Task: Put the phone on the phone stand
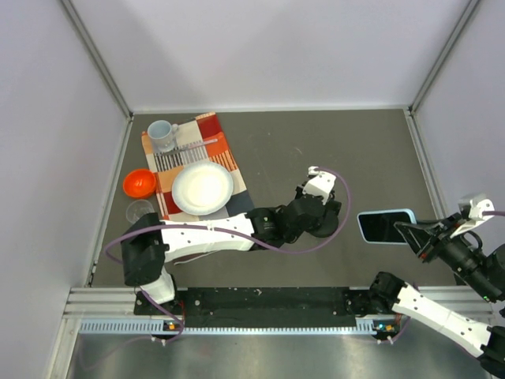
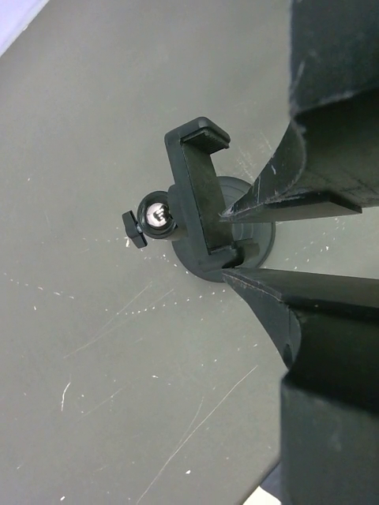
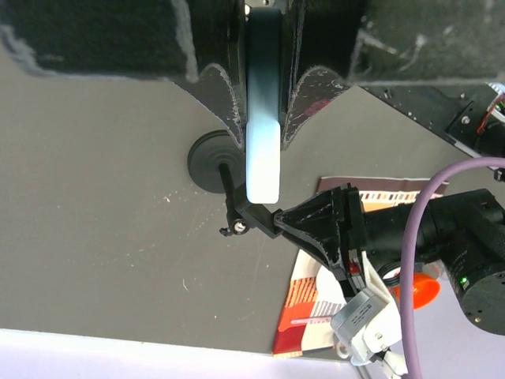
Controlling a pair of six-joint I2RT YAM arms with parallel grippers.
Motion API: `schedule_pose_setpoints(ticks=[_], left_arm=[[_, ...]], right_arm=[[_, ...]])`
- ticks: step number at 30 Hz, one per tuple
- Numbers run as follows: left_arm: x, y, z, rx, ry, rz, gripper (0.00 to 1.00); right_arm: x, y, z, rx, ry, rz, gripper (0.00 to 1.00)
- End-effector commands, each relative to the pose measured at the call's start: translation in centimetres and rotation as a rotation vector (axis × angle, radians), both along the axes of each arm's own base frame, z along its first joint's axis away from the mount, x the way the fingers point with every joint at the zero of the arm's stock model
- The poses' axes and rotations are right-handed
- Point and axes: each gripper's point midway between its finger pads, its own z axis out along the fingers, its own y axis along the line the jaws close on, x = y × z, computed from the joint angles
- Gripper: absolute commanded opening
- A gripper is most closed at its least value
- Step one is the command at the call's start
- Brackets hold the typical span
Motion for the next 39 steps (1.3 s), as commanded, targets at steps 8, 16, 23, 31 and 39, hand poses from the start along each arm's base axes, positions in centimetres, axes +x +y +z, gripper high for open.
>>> schedule_pose_setpoints(ticks=[8,16,23,31,39], left_arm=[[0.6,-0.7,0.7,-0.025,-0.03,0.013,0.39],[0.9,-0.4,1.0,-0.026,-0.094,-0.005,0.14],[0.2,0.9,1.5,-0.037,-0.155,-0.118,0.0],[-1.5,2.6,2.6,-0.019,-0.214,-0.274,0.0],[-1.1,3.4,1.9,-0.011,-0.191,-0.254,0.0]], right_arm=[[0.7,1.3,1.8,0.043,-0.032,0.013,0.0],[1.1,3.6,0.5,-0.029,0.009,0.081,0.0],[1.0,5.5,-0.2,-0.074,0.002,0.17,0.0],[1.6,7.6,-1.5,-0.16,0.003,0.238,0.0],[1.6,8.4,-0.7,-0.15,-0.008,0.27,0.0]])
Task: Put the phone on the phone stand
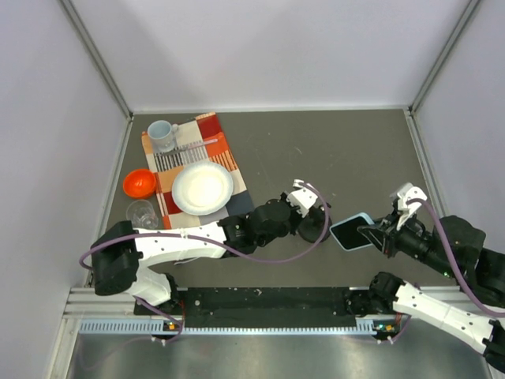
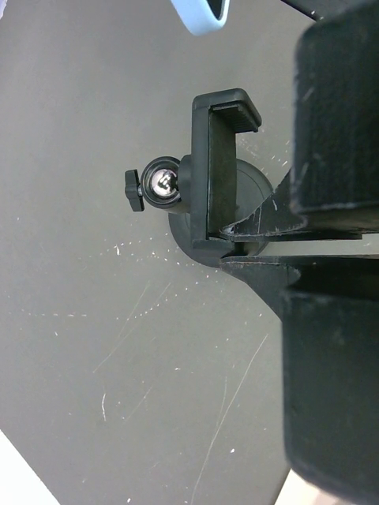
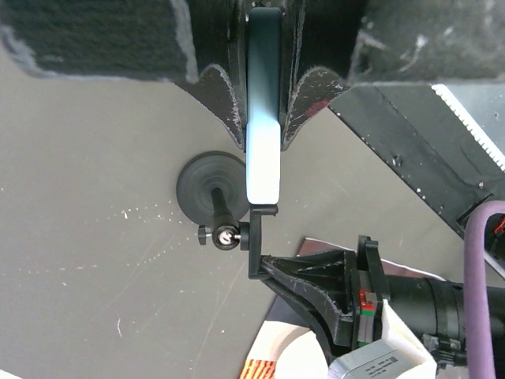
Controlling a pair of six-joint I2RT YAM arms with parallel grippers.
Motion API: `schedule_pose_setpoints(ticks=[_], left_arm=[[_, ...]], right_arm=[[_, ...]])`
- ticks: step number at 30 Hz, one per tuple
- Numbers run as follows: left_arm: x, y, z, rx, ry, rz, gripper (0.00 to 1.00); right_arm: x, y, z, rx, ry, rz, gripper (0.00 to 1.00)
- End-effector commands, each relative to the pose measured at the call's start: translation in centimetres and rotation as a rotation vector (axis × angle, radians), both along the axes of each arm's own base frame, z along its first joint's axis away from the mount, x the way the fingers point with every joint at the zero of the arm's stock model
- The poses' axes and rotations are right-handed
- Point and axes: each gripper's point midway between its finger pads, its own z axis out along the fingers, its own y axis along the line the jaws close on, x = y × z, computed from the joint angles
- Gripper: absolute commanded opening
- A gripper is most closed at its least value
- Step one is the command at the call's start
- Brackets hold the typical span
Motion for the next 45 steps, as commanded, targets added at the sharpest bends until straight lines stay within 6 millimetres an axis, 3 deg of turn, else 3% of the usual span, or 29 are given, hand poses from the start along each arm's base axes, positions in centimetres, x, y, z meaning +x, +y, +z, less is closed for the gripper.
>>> schedule_pose_setpoints(ticks=[1,10,15,20,29,30,32,35,41,45], left_arm=[[0.4,-0.1,2.4,-0.07,-0.021,0.009,0.0],[0.1,0.9,1.8,-0.05,0.009,0.019,0.0],[-0.3,1.2,2.1,-0.06,0.008,-0.043,0.0],[0.1,1.3,2.2,-0.06,0.008,-0.069,0.0],[-0.6,1.1,1.4,-0.014,-0.023,-0.151,0.0],[-0.9,1.1,1.5,-0.011,-0.028,-0.168,0.0],[-1.5,1.3,1.9,0.0,-0.046,-0.211,0.0],[-1.5,1.8,2.3,0.004,-0.057,-0.229,0.0],[-1.1,2.2,2.8,-0.02,-0.049,-0.253,0.0],[-2.8,1.3,2.7,-0.019,-0.038,-0.37,0.0]], right_arm=[[0.2,2.0,3.5,0.103,-0.078,0.065,0.0],[-3.4,8.3,3.6,0.126,-0.179,0.516,0.0],[-4.7,11.1,0.9,0.023,-0.226,0.765,0.0],[-2.2,12.6,-0.5,-0.089,-0.291,0.77,0.0],[-0.7,14.4,-0.3,-0.186,-0.417,0.87,0.0],[-0.1,15.1,-0.8,-0.194,-0.388,0.895,0.0],[0.6,15.4,-0.1,-0.183,-0.41,0.93,0.0],[2.1,15.5,-1.0,-0.219,-0.434,0.948,0.0],[2.9,16.5,-0.8,-0.233,-0.472,1.001,0.0],[3.6,17.2,-1.0,-0.242,-0.483,1.032,0.0]])
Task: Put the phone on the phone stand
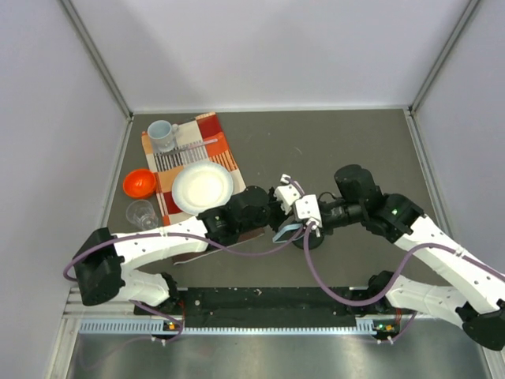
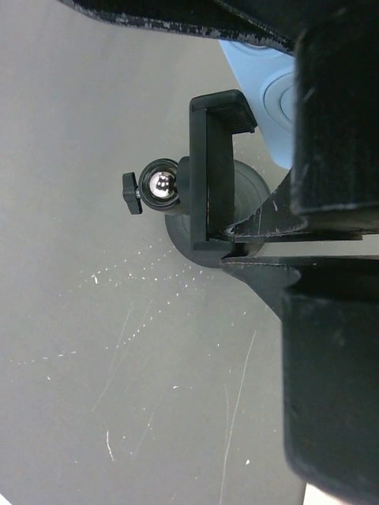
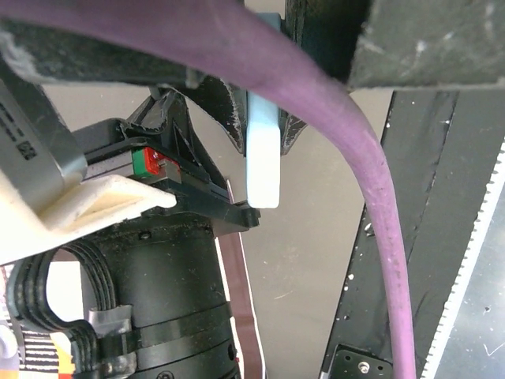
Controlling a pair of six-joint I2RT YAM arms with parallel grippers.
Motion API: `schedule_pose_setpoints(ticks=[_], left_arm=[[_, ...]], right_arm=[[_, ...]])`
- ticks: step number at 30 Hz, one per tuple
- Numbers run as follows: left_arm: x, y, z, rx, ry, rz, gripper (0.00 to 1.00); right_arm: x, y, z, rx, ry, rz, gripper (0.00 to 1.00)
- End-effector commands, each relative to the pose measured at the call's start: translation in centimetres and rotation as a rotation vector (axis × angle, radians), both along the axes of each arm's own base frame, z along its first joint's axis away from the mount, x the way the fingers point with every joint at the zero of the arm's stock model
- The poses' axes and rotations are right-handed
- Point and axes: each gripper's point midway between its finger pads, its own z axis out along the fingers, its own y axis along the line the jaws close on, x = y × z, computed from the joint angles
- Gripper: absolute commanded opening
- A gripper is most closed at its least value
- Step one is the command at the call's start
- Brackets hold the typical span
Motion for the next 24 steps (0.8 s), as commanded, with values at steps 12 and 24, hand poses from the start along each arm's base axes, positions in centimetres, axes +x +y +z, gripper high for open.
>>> schedule_pose_setpoints(ticks=[12,24], left_arm=[[-2.3,-1.4,2.1,-0.013,-0.064,-0.23,0.0],[-2.2,-1.6,2.6,-0.021,-0.057,-0.24,0.0]], right_arm=[[3.6,2.9,4.9,0.114,-0.185,0.122,0.0],[5.5,2.2,2.8,-0.009,-0.194,0.072,0.0]])
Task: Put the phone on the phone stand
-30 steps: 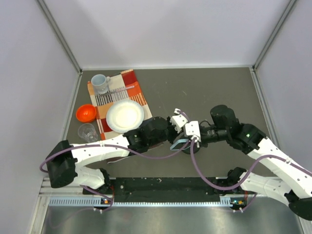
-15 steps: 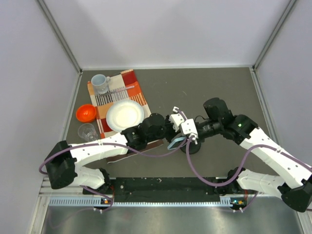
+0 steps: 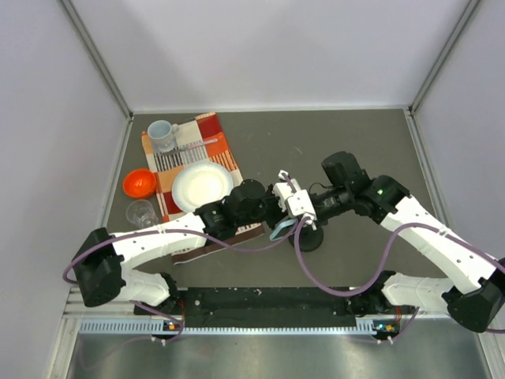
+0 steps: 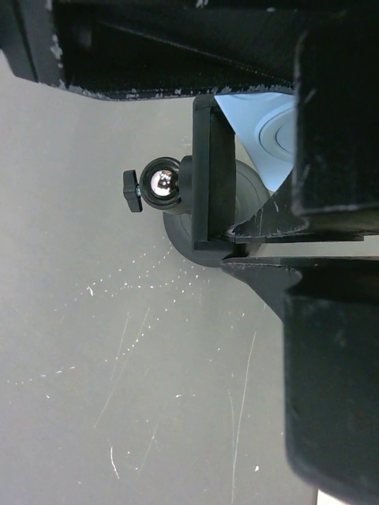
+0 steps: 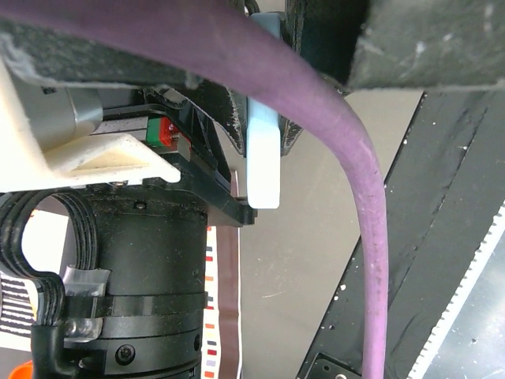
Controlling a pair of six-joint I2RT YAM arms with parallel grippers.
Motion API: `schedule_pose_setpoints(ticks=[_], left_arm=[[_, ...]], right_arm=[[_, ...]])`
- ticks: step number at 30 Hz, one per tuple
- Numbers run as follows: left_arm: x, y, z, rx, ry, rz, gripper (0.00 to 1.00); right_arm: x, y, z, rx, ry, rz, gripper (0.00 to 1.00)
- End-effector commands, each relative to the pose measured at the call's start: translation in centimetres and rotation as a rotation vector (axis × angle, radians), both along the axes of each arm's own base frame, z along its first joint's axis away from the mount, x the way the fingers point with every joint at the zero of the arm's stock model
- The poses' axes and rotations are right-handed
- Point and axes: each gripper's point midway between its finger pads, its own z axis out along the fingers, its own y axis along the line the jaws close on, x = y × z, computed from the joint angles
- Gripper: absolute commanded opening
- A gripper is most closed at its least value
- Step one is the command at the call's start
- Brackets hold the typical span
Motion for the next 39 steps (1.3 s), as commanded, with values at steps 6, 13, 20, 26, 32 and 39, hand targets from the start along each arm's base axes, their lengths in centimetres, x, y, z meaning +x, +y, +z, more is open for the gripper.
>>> schedule_pose_setpoints(ticks=[6,13,20,26,32,39], left_arm=[[-2.1,-1.5,3.5,-0.07,-0.096,-0.127,0.0],[-2.2,-1.8,4.0,-0.083,-0.098,-0.138,0.0],[-0.9,-1.0,4.3,-0.092,-0.123,-0.049,0.0],[2.1,0.4,5.2,-0.113,-0.155,0.147,0.0],[6.6,4.1,6.3,-0.143,-0.191,0.517,0.0],[8.4,6.6,7.0,-0.156,-0.211,0.727,0.0]], right_arm=[[3.2,-1.1,1.0,0.028,-0.145,-0.136,0.0],[1.9,-1.7,1.0,0.043,-0.08,-0.159,0.0],[1.1,-2.8,0.1,0.003,0.118,-0.326,0.0],[0.3,-4.2,-1.9,-0.045,0.278,-0.497,0.0],[1.3,-4.9,-2.2,-0.064,0.485,-0.798,0.0],[1.1,-7.9,-5.1,-0.267,0.554,-1.143,0.0]])
